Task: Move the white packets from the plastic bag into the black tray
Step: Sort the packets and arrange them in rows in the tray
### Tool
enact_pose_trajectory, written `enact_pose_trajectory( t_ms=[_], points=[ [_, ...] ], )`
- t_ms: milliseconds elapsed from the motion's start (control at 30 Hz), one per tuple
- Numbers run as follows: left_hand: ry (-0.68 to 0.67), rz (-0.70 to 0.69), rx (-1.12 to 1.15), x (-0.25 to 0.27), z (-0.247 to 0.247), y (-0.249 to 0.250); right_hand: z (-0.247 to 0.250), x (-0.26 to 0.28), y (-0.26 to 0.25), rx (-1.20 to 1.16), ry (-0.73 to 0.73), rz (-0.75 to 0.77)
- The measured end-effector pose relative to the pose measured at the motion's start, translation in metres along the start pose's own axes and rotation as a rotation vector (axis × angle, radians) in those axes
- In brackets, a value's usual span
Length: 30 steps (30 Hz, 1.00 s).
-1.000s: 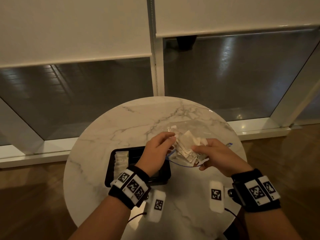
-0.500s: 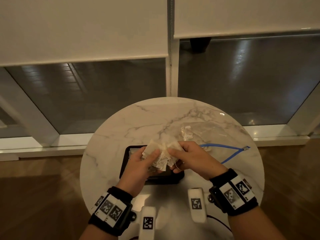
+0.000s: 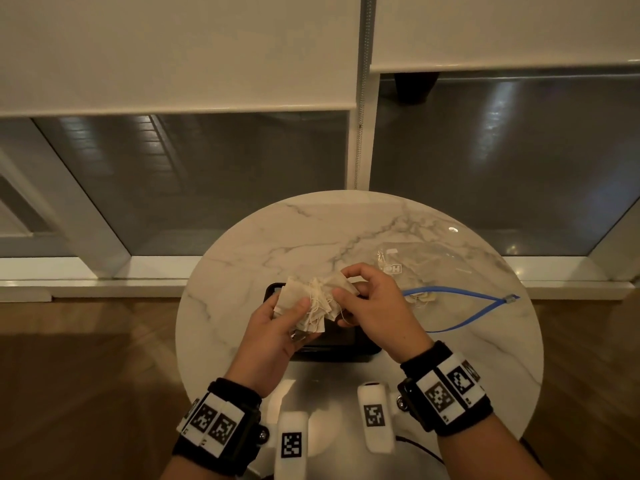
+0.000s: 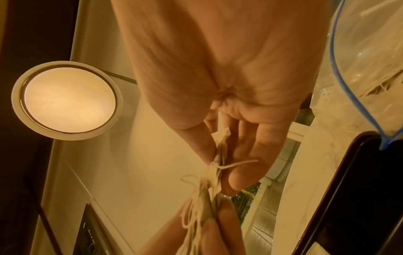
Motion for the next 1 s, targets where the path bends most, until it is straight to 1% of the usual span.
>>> enact_pose_trajectory(
  t_ms=[100,200,333,433,567,733,900,1000],
  points=[
    [-0.018,0.000,0.016,0.002,0.000,0.001,-0.005,-0.001,-0.001,0.028,-0.026,0.004],
    [-0.019,-0.007,0.022,0.004,0.002,0.005,-0.008,-0.002,-0.004,0.042,-0.018,0.018],
    [0.016,-0.027,0.027,0.006,0.010,0.010,-0.007,-0.005,-0.009,0.049,0.035,0.062],
    [0.067,-0.047,0.062,0.006,0.020,0.013,-0.004,-0.010,-0.010,0.012,0.097,0.056],
    [0.146,-0.086,0.118,0.006,0.039,0.022,-0.004,-0.023,-0.003,-0.029,0.120,-0.025],
    [0.285,-0.095,0.237,0.005,0.068,0.029,-0.013,-0.034,0.013,-0.063,0.081,-0.094],
    [0.379,-0.092,0.331,0.004,0.092,0.024,-0.021,-0.043,0.035,-0.147,0.148,-0.199],
    [0.416,-0.084,0.359,0.003,0.097,0.020,-0.030,-0.045,0.041,-0.062,0.136,-0.252]
  ],
)
Point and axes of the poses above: each hand's wrist, its own x-axis away from the middle knuckle, its own z-axis out of the back of the hand, y = z × x, the point moved 5 cm from there along -x, towards the middle knuckle, and after that the axes turned 2 degrees about x, right-handed, at the moved point
